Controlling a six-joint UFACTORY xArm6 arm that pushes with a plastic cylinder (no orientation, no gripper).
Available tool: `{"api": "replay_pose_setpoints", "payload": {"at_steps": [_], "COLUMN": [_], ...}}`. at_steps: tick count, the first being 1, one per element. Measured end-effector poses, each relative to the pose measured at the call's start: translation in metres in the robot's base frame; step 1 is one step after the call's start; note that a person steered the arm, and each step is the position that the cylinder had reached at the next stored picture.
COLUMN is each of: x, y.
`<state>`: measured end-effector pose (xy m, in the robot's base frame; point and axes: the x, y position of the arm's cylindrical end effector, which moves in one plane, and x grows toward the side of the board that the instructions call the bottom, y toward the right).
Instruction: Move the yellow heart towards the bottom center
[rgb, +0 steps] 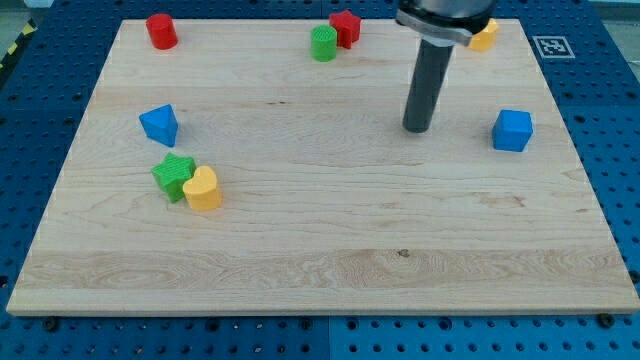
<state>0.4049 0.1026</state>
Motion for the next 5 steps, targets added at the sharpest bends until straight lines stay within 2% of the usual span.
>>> {"api": "replay_pose_setpoints", "payload": {"at_steps": [2,3,4,5], "x": [0.000,0.011,0.047,0.051], "y": [-0.137,-0.183,-0.202,-0.240]}}
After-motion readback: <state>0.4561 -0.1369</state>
